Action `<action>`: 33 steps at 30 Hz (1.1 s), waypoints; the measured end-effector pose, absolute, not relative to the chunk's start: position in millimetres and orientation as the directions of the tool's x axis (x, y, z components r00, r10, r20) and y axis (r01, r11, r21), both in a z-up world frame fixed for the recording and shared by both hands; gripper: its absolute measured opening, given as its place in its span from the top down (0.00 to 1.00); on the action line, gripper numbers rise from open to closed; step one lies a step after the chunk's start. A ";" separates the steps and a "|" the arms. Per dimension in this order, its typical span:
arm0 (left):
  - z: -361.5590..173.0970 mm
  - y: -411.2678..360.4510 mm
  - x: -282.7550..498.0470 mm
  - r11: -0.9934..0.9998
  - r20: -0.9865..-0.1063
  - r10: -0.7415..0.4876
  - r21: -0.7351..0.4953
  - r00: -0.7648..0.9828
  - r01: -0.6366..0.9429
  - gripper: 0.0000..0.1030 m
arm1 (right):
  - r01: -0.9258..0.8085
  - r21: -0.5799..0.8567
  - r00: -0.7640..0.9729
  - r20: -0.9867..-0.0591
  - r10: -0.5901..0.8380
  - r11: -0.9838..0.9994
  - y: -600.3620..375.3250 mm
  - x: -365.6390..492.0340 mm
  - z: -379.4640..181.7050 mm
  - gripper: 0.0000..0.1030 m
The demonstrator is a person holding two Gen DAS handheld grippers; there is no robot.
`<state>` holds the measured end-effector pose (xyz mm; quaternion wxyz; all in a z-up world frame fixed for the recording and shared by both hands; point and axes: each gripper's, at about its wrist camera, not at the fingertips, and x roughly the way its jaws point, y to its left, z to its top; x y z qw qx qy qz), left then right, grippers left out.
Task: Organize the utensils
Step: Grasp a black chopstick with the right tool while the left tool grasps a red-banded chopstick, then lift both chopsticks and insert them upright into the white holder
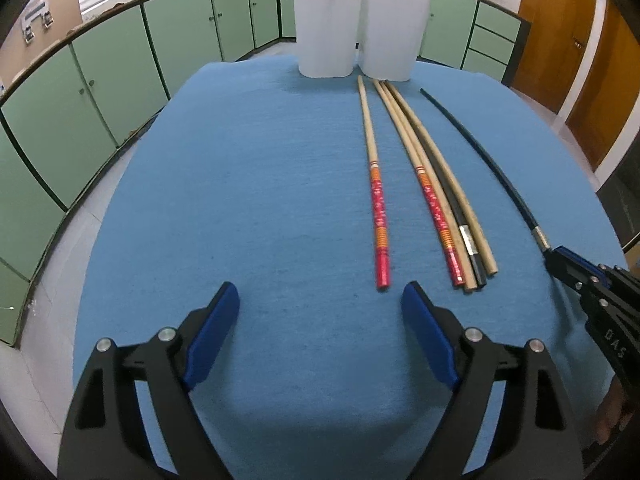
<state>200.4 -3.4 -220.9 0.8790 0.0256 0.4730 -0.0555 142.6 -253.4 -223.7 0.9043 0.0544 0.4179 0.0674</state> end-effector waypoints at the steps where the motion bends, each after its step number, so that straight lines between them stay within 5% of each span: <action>1: -220.7 -6.0 198.8 0.992 -0.833 -0.077 -0.011 0.548 0.124 0.21 | -0.077 0.160 0.641 -0.748 0.172 0.984 -254.3 142.5 -223.8 0.93; 6: -222.0 -14.1 199.7 0.990 -0.821 -0.082 -0.002 0.565 0.140 0.31 | -0.087 0.165 0.639 -0.747 0.182 0.982 -255.8 142.5 -223.9 0.93; 17: -221.9 -33.6 190.4 0.974 -0.792 -0.141 -0.004 0.594 0.226 0.95 | -0.093 0.173 0.636 -0.747 0.192 0.981 -257.4 145.6 -224.6 0.93; 33: -156.7 -14.6 170.9 0.969 -0.710 -0.193 -0.031 0.677 0.244 0.95 | -0.126 0.163 0.694 -0.690 0.204 0.979 -263.2 139.8 -174.6 0.94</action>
